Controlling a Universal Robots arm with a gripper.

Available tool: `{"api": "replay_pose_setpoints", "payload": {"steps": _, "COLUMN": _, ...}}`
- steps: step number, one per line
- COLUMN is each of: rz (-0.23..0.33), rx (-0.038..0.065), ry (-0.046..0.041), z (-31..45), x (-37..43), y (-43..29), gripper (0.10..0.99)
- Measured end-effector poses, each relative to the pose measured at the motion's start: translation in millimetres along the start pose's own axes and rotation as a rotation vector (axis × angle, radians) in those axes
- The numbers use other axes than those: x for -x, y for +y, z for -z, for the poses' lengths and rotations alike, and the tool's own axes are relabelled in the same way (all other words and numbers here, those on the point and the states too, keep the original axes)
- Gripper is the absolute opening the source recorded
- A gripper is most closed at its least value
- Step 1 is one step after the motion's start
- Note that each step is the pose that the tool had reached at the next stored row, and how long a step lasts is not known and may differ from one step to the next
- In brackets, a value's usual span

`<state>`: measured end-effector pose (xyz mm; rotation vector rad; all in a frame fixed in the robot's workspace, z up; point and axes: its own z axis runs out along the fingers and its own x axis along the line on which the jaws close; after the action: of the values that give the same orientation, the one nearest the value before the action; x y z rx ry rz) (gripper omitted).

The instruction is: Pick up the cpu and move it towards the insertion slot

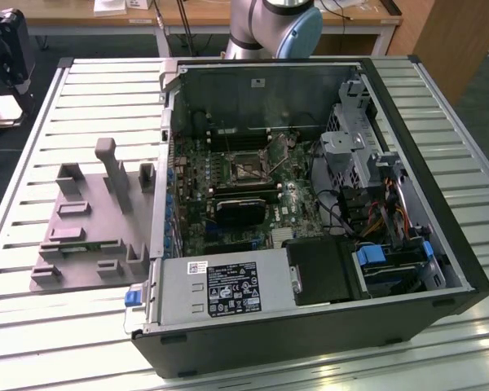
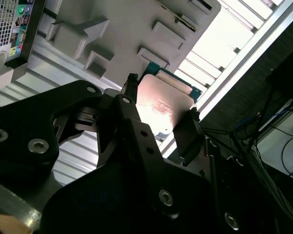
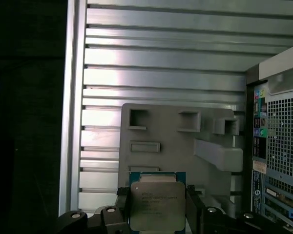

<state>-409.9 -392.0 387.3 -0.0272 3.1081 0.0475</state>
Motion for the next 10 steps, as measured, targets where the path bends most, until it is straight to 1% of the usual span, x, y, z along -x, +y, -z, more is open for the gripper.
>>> {"api": "replay_pose_setpoints", "payload": {"steps": 10, "rz": 0.000, "rx": 0.000, "ry": -0.0001, "z": -0.5, "x": 13.3, "y": -0.2, "gripper": 0.541}}
